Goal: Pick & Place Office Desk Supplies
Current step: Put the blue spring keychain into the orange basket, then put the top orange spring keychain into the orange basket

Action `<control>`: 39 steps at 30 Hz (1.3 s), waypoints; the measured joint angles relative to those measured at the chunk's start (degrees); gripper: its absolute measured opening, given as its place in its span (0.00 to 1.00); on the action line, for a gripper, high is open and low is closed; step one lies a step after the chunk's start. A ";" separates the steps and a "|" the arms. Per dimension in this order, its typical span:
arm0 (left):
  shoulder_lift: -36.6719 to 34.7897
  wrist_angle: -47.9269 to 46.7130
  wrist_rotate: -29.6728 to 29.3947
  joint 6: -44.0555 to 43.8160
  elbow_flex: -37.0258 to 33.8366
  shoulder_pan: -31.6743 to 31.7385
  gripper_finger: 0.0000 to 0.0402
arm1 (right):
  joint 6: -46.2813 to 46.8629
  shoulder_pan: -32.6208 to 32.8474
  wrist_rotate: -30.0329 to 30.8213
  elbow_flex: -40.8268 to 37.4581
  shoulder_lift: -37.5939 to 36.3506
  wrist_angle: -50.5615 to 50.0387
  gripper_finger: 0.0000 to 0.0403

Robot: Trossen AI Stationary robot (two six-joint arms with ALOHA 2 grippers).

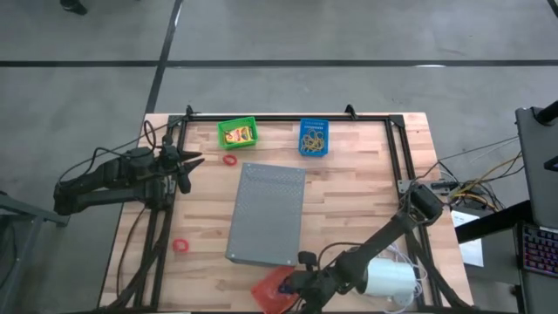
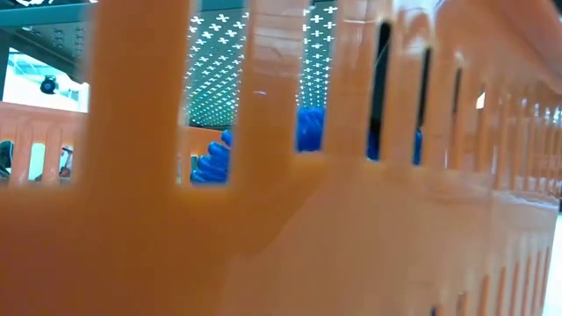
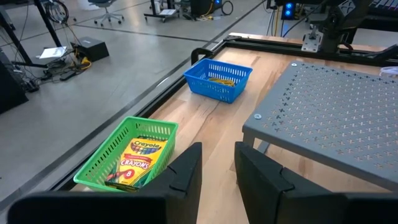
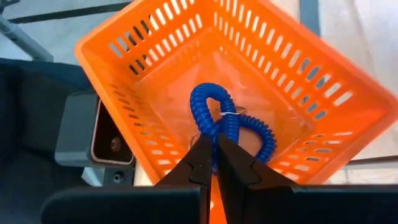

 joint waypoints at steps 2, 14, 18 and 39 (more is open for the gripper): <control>0.01 0.00 0.00 0.00 0.00 0.00 0.24 | -0.14 0.00 0.18 0.00 -0.04 0.04 0.02; 0.01 0.00 -0.01 0.00 0.00 0.00 0.24 | -0.18 0.09 1.78 0.00 -0.09 0.11 0.16; 0.01 0.02 0.00 0.00 0.00 0.00 0.24 | 0.32 0.11 2.54 0.00 -0.09 0.10 0.23; 0.00 0.02 0.00 0.00 0.00 0.00 0.24 | -2.40 1.78 3.17 1.73 -3.40 -0.01 0.32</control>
